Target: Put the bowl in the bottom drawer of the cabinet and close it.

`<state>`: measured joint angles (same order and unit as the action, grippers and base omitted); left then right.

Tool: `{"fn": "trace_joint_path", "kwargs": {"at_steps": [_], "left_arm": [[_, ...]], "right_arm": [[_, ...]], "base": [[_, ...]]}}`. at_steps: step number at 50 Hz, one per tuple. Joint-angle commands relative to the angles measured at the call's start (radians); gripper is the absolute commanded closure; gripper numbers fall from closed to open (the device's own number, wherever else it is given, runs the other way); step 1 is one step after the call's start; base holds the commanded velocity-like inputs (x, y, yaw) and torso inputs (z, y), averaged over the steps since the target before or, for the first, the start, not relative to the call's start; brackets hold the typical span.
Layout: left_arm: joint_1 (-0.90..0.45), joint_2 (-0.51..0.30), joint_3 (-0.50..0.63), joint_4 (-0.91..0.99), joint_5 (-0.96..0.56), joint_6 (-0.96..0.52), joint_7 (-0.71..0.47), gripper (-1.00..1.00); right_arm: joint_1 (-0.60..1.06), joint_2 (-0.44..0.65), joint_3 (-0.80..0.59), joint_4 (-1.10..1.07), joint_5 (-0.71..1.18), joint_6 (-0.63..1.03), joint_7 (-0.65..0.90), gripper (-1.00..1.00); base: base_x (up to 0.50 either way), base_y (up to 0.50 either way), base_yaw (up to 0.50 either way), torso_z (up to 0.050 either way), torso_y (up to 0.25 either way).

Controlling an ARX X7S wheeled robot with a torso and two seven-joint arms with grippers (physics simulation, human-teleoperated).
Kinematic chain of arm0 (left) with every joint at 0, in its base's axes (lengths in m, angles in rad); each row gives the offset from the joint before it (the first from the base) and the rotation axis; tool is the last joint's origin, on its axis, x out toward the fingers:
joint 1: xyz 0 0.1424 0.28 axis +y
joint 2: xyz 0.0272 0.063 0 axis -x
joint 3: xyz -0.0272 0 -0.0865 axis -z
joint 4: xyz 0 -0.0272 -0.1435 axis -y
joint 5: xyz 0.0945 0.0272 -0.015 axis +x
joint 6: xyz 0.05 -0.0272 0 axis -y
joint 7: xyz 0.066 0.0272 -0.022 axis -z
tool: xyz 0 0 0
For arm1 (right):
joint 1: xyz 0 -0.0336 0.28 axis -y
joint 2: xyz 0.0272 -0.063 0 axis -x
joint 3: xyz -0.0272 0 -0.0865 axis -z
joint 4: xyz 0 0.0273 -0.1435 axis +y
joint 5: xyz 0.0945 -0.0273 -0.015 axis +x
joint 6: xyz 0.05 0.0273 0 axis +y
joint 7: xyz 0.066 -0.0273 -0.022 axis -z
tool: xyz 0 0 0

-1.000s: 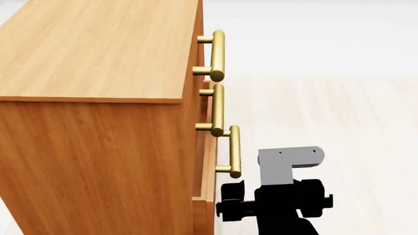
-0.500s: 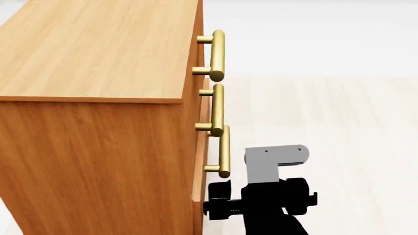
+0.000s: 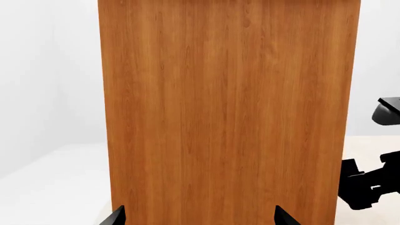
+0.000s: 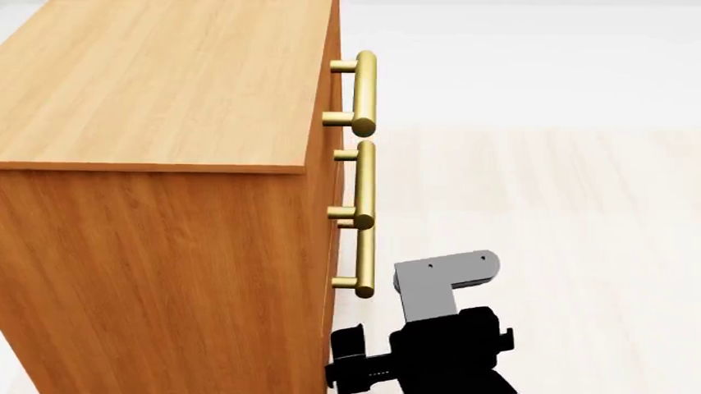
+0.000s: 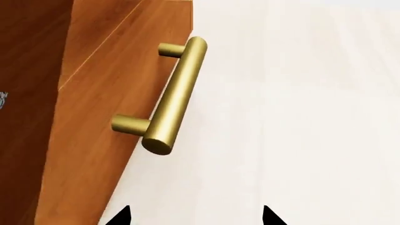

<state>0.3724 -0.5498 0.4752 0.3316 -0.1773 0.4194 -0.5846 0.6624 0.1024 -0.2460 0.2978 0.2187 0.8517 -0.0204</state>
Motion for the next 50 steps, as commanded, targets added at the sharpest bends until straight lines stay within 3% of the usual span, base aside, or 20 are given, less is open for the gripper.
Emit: {"fn": "trace_joint_path", "kwargs": {"at_steps": [1, 14, 18, 24, 50], "left_arm": [[-0.001, 0.0, 0.001, -0.005, 0.0, 0.004, 0.0, -1.0], [-0.002, 0.0, 0.001, -0.01, 0.0, 0.008, 0.0, -1.0], [0.003, -0.002, 0.001, 0.0, 0.003, 0.004, -0.004, -1.0], [0.013, -0.009, 0.002, 0.026, 0.012, -0.011, -0.012, -1.0], [0.073, -0.108, -0.051, 0.227, -0.037, -0.109, -0.062, -1.0]], "right_arm": [[-0.029, 0.044, -0.057, -0.114, 0.133, 0.096, -0.114, -1.0], [-0.047, 0.068, -0.042, -0.14, 0.131, 0.089, -0.084, -1.0], [-0.06, 0.076, 0.084, -0.223, 0.139, 0.142, 0.035, -1.0], [-0.107, 0.114, 0.18, -0.378, 0.175, 0.229, 0.091, -1.0], [-0.153, 0.194, 0.345, -0.649, 0.204, 0.334, 0.197, -1.0]], "base": [[0.0, 0.0, 0.0, 0.0, 0.0], [0.0, 0.0, 0.0, 0.0, 0.0], [0.0, 0.0, 0.0, 0.0, 0.0], [0.0, 0.0, 0.0, 0.0, 0.0], [0.0, 0.0, 0.0, 0.0, 0.0]]}}
